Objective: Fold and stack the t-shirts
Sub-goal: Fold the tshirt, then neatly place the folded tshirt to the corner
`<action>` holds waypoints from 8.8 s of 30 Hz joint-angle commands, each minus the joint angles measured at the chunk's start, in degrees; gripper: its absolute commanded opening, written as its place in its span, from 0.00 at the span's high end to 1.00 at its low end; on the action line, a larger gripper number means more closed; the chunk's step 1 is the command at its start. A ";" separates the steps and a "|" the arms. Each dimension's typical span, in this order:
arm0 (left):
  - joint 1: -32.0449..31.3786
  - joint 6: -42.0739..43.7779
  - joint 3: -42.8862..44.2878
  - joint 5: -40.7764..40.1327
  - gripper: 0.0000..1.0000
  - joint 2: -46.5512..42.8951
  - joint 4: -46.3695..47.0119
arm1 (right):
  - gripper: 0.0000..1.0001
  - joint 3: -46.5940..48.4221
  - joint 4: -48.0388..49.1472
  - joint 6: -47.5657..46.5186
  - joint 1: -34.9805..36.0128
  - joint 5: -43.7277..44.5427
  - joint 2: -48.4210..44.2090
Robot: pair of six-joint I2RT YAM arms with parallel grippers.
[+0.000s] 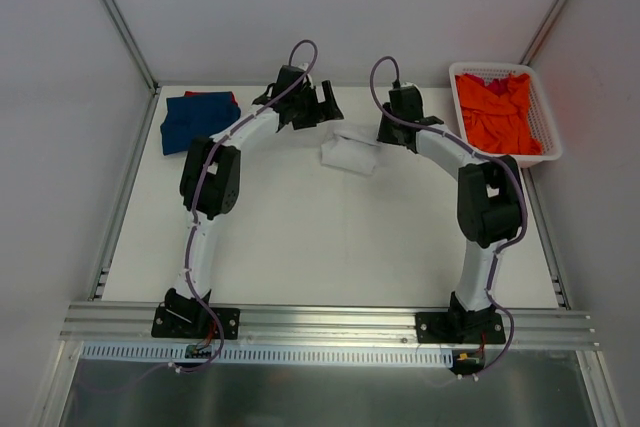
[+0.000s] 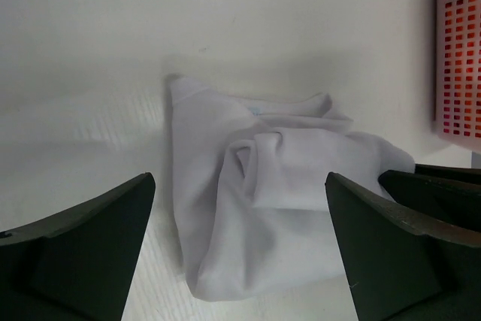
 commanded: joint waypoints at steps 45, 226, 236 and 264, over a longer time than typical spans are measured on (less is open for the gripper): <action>-2.62 -1.10 -26.28 -2.58 0.01 -18.74 1.50 | 0.52 -2.48 0.45 7.64 6.31 -11.99 0.71; -0.51 2.15 -29.27 24.40 1.00 -2.83 10.21 | 0.42 -20.16 -11.66 4.40 13.34 -12.78 -60.55; -0.24 4.16 -25.85 22.56 1.00 -4.41 6.97 | 0.42 -21.47 -11.66 3.87 12.99 -11.64 -60.64; 11.27 17.87 2.36 12.54 1.00 -9.16 -15.97 | 0.42 -27.10 -11.57 2.64 12.03 -9.88 -61.87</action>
